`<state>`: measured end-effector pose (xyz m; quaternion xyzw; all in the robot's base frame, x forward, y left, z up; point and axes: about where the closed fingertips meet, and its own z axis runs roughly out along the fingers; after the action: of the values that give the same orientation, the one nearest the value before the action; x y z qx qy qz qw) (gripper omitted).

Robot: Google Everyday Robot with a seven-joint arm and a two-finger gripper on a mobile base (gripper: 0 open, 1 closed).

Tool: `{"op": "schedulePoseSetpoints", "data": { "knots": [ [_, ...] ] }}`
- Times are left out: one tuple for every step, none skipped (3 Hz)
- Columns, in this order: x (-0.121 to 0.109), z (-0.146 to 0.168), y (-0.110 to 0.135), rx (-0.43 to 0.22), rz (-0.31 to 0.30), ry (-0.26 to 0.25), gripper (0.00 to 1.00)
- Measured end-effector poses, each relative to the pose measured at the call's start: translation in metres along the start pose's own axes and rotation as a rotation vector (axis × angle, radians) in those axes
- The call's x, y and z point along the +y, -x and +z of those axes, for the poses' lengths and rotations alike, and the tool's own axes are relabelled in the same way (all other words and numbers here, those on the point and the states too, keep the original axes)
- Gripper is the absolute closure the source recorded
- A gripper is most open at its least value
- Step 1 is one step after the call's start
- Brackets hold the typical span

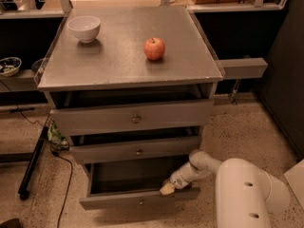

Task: Open bottom drawer

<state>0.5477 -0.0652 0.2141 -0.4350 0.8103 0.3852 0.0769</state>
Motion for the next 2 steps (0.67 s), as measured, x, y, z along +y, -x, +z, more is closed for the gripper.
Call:
{"op": "schedulePoseSetpoints", "data": {
  "knots": [
    [-0.0033, -0.002, 0.0009, 0.0, 0.0, 0.0, 1.0],
    [-0.0036, -0.0022, 0.0011, 0.0, 0.0, 0.0, 0.82]
  ]
}}
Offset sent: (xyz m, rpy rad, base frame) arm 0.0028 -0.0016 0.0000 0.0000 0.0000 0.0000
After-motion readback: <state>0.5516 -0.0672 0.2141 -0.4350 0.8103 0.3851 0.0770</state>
